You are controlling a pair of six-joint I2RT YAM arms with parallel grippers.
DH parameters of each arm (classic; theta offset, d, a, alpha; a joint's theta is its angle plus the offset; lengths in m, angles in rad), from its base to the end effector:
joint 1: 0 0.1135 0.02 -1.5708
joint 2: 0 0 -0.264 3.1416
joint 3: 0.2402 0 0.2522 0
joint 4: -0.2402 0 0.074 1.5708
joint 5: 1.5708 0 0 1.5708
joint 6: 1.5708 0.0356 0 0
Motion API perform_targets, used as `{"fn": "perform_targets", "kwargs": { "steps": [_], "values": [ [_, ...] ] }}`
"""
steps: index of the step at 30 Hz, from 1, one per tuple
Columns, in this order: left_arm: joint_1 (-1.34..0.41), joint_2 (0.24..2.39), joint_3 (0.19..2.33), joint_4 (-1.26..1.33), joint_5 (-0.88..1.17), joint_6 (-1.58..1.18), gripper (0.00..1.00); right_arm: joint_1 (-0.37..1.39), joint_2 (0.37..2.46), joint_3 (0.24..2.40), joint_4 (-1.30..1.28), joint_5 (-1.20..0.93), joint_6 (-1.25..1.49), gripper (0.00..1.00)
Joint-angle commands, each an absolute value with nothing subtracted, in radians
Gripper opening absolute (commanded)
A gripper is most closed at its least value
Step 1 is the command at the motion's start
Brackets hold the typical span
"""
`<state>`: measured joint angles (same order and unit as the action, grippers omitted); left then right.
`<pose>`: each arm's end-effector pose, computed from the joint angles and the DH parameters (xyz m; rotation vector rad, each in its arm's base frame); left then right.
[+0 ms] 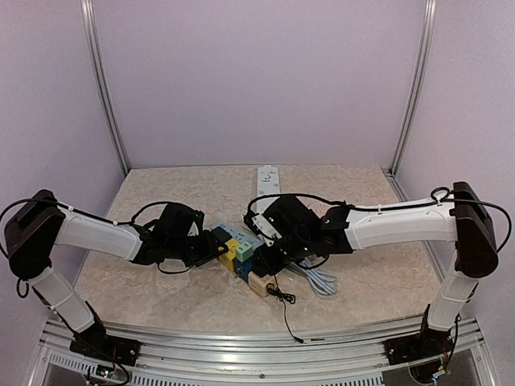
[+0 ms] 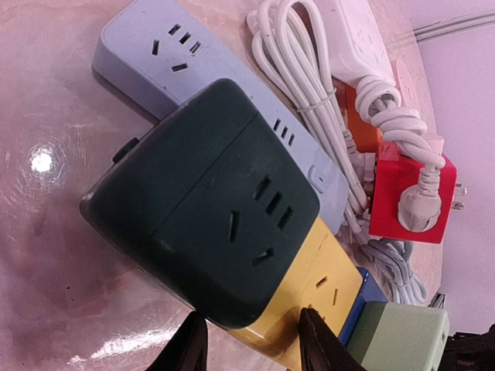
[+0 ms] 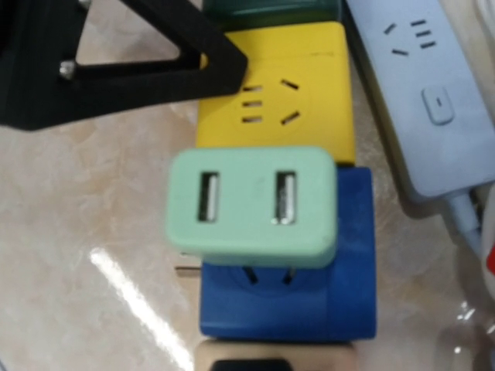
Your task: Pull the plug off the socket
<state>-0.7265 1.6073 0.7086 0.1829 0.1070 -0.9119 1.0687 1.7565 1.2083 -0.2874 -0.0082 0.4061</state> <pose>0.2304 -0.2099 0.1512 -0.1692 2.4728 -0.9154 0.1839 0.3355 0.2152 -0.8245 2.3848 0.6610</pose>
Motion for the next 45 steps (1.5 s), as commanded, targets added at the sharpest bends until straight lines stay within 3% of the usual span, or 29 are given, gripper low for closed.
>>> {"fn": "perform_targets", "kwargs": {
  "steps": [1, 10, 21, 24, 29, 33, 37, 45],
  "values": [
    [-0.736, 1.663, 0.691, 0.047, 0.095, -0.886, 0.39, 1.117, 1.761, 1.309, -0.288, 0.060, 0.366, 0.00],
    [-0.739, 1.661, 0.690, 0.045, 0.093, -0.888, 0.39, 1.182, 1.830, 1.409, -0.399, 0.198, 0.318, 0.00],
    [-0.740, 1.591, 0.670, 0.043, 0.035, -0.871, 0.40, 1.145, 1.746, 1.323, -0.269, 0.077, 0.358, 0.00],
    [-0.741, 1.532, 0.661, 0.035, 0.004, -0.840, 0.48, 1.107, 1.693, 1.258, -0.186, 0.006, 0.380, 0.00],
    [-0.739, 1.389, 0.678, -0.029, -0.063, -0.772, 0.74, 1.059, 1.612, 1.213, -0.159, 0.007, 0.365, 0.00],
    [-0.723, 1.300, 0.720, -0.102, -0.061, -0.714, 0.89, 1.014, 1.545, 1.208, -0.198, 0.053, 0.335, 0.00],
    [-0.637, 1.225, 0.763, -0.163, 0.068, -0.652, 0.95, 0.949, 1.485, 1.223, -0.300, 0.167, 0.294, 0.00],
    [-0.363, 1.141, 0.988, -0.458, 0.286, -0.416, 0.96, 0.789, 1.342, 1.236, -0.498, 0.343, 0.293, 0.00]
  ]
}}
